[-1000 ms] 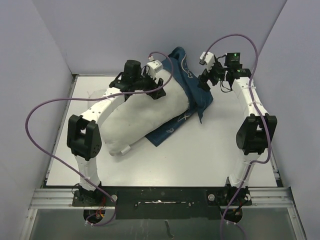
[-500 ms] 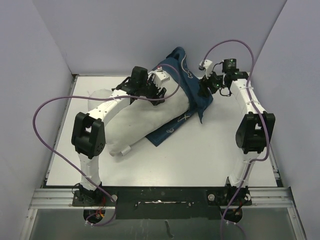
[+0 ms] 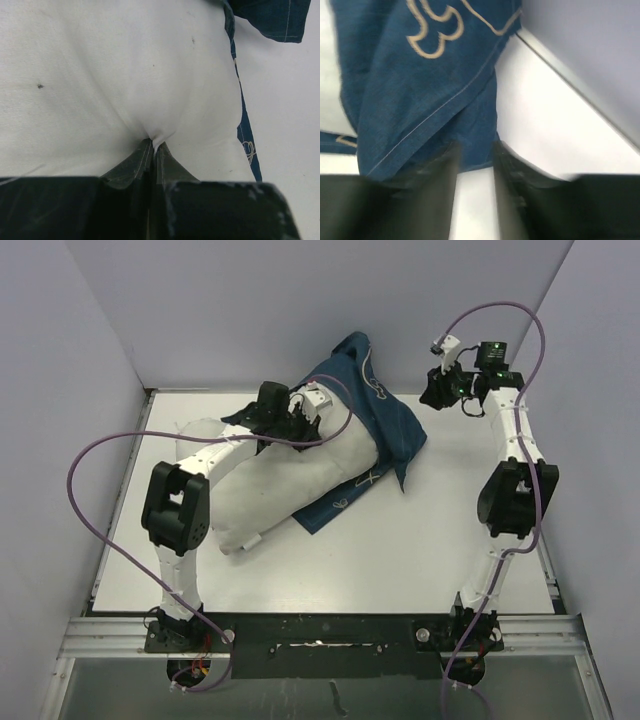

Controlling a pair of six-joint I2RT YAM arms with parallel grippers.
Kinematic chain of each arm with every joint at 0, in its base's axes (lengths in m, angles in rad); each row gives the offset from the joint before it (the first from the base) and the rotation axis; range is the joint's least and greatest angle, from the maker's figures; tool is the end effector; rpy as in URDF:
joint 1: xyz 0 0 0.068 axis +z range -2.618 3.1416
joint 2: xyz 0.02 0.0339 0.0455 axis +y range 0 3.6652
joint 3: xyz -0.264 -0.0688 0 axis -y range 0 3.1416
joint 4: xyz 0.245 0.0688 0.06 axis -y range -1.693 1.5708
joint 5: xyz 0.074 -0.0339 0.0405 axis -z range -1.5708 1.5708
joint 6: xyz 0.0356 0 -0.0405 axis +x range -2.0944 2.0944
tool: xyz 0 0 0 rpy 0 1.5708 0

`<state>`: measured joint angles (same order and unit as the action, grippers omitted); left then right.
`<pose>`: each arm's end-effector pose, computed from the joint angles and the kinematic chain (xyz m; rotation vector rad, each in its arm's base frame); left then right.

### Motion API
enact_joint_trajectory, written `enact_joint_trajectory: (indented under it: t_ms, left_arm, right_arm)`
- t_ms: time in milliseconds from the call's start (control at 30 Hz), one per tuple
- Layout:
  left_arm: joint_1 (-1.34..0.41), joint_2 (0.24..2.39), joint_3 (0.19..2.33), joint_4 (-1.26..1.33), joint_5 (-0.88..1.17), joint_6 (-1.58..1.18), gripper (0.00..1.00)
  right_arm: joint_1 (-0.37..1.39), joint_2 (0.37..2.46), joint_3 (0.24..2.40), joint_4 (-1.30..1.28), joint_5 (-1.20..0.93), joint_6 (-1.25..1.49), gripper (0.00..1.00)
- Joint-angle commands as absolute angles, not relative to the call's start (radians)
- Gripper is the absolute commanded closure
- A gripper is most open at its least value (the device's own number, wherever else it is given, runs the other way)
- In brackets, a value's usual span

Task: Put the pillow into the pillowcase
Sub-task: Stuff the pillow into the pillowcase.

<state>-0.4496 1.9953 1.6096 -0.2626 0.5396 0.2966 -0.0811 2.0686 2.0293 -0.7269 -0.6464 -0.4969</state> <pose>0.4078 -0.2171 0.2544 1.0706 1.9154 -0.6820 0.4672 -0.0165 0.3248 -0.7498 2.0575 0.4331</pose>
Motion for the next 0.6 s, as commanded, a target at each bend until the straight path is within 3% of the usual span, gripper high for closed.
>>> enact_joint_trajectory:
  t_ms: [0, 67, 100, 267, 433, 533, 567]
  left_arm:
    - [-0.436, 1.986, 1.582, -0.264, 0.623, 0.276, 1.0]
    - [-0.432, 1.979, 1.57, -0.249, 0.639, 0.272, 1.0]
    - [-0.43, 1.974, 1.562, -0.24, 0.64, 0.27, 1.0]
    - [-0.421, 1.936, 1.516, -0.175, 0.67, 0.261, 1.0]
    - [-0.412, 1.903, 1.485, -0.135, 0.698, 0.247, 1.0]
    - [-0.41, 1.882, 1.45, -0.096, 0.711, 0.234, 1.0]
    - [-0.408, 1.875, 1.441, -0.088, 0.714, 0.232, 1.0]
  right_arm:
    - [-0.098, 1.985, 2.051, -0.752, -0.954, -0.467, 0.44]
    - [-0.063, 1.956, 1.977, -0.792, -0.989, -0.491, 0.12]
    - [-0.043, 1.942, 1.934, -0.789, -0.96, -0.487, 0.0]
    - [-0.011, 1.947, 1.81, -0.715, -0.785, -0.375, 0.02]
    - [0.018, 2.013, 1.799, -0.714, -0.74, -0.332, 0.02]
    - [0.033, 2.043, 1.842, -0.718, -0.716, -0.315, 0.22]
    - [0.034, 2.046, 1.859, -0.719, -0.705, -0.317, 0.43]
